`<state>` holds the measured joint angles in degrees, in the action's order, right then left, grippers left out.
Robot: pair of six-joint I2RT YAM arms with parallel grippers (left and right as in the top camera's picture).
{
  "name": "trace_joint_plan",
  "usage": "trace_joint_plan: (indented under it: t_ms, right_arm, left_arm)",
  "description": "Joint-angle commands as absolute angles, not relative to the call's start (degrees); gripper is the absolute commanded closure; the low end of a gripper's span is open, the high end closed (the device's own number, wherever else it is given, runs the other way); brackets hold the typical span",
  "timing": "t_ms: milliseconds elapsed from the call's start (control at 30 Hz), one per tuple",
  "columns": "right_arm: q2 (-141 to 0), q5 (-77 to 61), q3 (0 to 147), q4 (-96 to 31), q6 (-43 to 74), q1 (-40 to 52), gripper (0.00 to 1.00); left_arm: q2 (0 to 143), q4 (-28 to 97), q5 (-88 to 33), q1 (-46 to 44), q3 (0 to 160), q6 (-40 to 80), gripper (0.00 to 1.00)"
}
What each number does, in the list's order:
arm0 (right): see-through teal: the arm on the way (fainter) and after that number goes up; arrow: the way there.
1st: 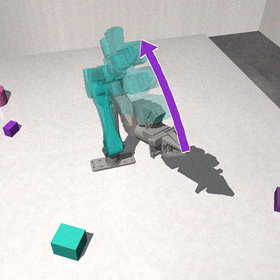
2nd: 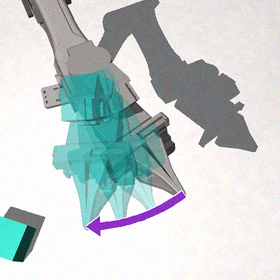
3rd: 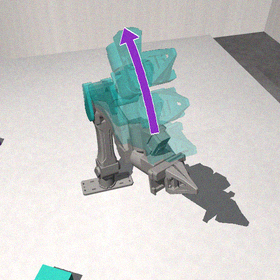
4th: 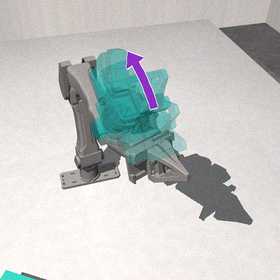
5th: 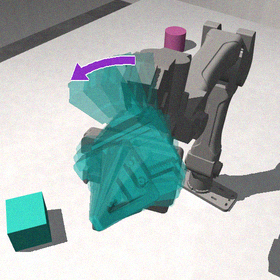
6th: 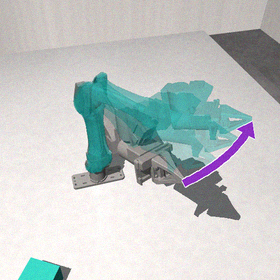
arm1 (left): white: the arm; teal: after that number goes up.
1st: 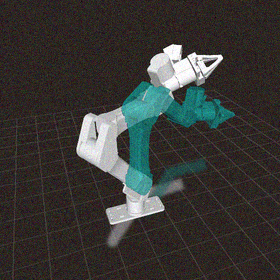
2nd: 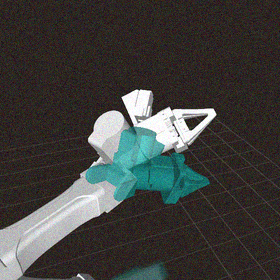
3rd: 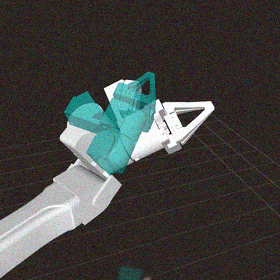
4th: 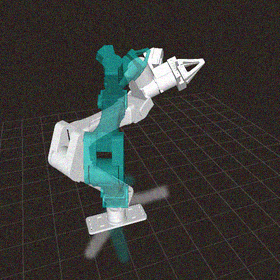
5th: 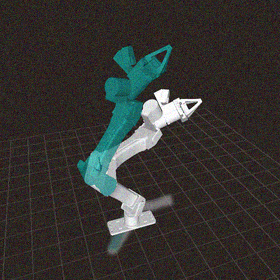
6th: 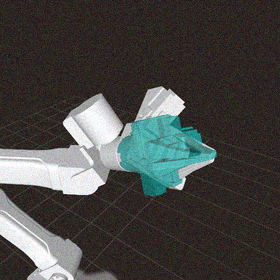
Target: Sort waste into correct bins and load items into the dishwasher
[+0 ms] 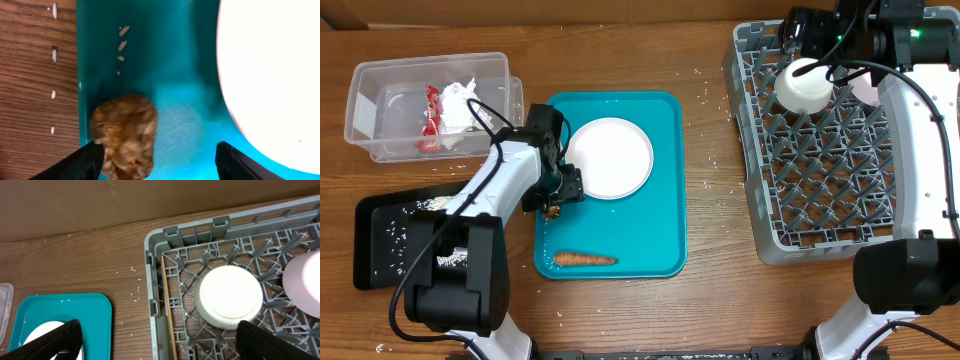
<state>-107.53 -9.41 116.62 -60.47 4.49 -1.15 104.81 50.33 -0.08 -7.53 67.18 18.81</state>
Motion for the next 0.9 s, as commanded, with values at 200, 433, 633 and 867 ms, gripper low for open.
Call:
trace_joint_plan:
  t_ms: [200,433,633,867]
  right_arm:
    - [-107.48,-9.02,116.53,-60.07,4.75,-1.37,0.00]
    - [-107.48,-9.02,116.51,-60.07,4.75,-1.37,0.00]
    - [-107.48,-9.02,116.53,-60.07,4.75,-1.37,0.00]
    - [-107.48,-9.02,116.51,-60.07,4.75,-1.37,0.00]
  left_arm:
    - [105.65,50.26,3.95,-7.86,66.74,17.34,0.27]
    - [105.67,49.39,4.23,-7.88,65.45,17.58,0.27]
    - [105.67,48.80,2.92,-7.92,64.99,17.58,0.28]
    - [105.67,48.53,2.92,-7.92,64.95,17.56,0.31]
